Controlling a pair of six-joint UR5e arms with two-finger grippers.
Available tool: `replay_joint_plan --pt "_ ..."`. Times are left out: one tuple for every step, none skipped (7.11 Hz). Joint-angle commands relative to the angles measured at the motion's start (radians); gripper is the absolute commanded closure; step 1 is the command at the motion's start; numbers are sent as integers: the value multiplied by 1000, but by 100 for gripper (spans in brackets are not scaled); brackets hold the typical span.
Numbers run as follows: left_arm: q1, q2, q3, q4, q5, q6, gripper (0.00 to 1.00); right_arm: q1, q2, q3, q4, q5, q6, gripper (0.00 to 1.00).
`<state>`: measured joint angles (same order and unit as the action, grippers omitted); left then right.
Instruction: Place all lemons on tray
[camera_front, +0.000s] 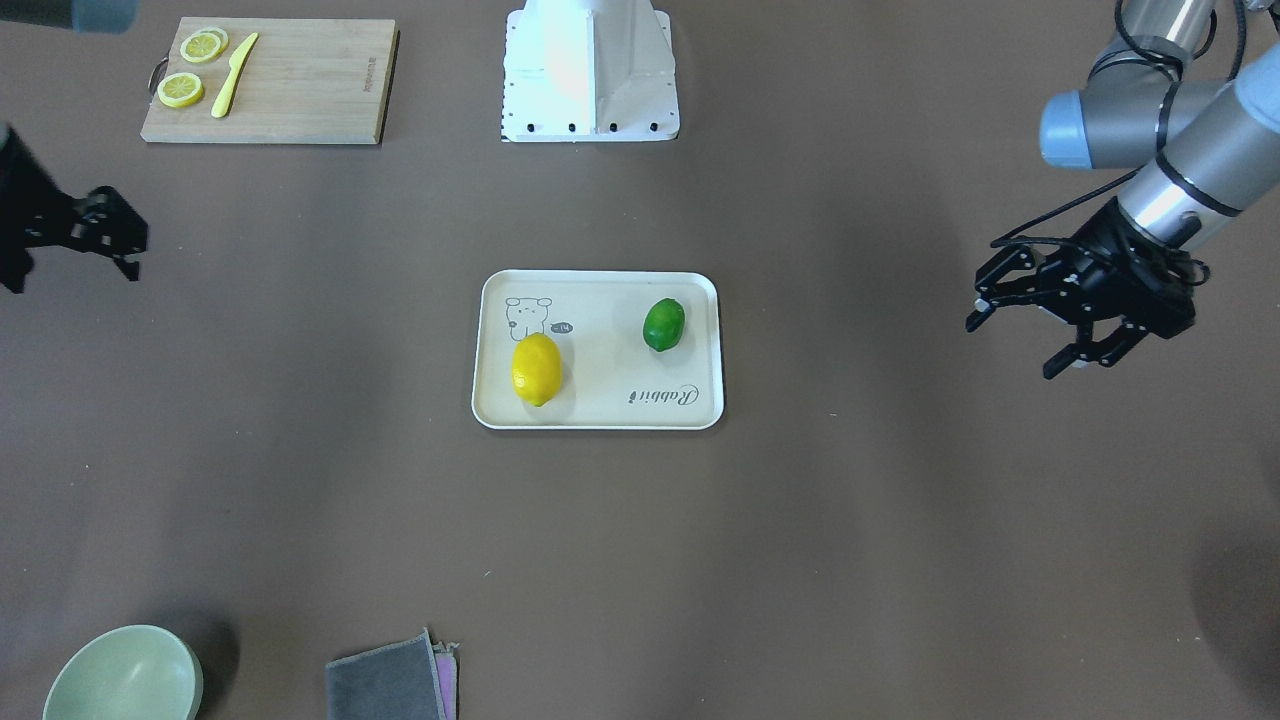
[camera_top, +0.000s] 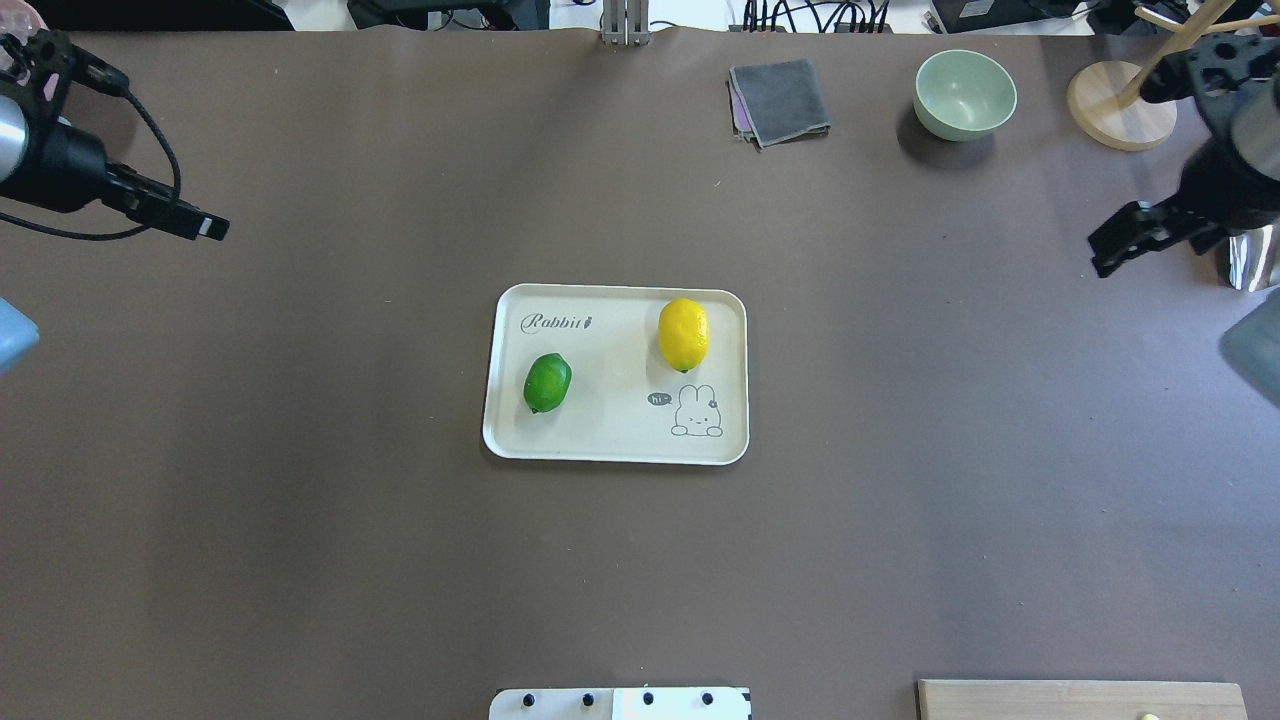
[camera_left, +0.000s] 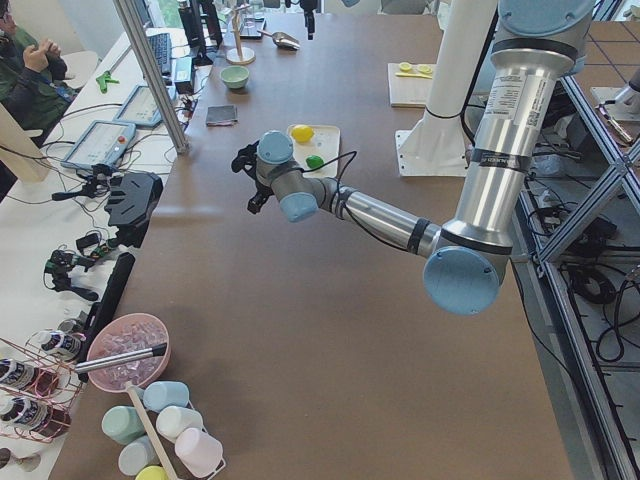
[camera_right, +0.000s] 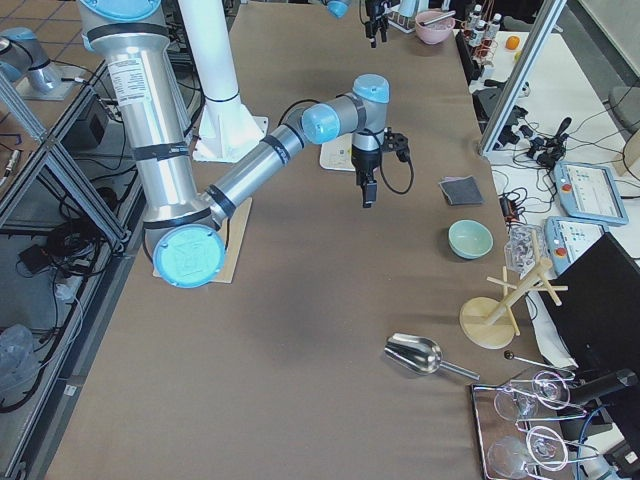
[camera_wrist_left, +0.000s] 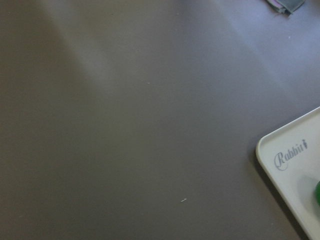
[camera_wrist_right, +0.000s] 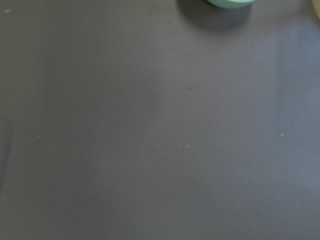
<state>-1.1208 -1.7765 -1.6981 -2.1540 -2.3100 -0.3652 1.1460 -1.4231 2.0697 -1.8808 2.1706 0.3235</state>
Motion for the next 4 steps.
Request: replay_joint_plan --pt "-143 -4 -2 246 -77 310 3 226 -281 -20 82 90 -427 0" --pt "-196 -3 3 308 -77 372 3 315 -345 -75 118 92 -531 0" --pt "-250 -3 8 386 -77 490 3 374 -368 -132 127 93 -567 0" --pt "-304 -7 6 501 -75 615 3 401 -370 -178 173 94 -570 0"
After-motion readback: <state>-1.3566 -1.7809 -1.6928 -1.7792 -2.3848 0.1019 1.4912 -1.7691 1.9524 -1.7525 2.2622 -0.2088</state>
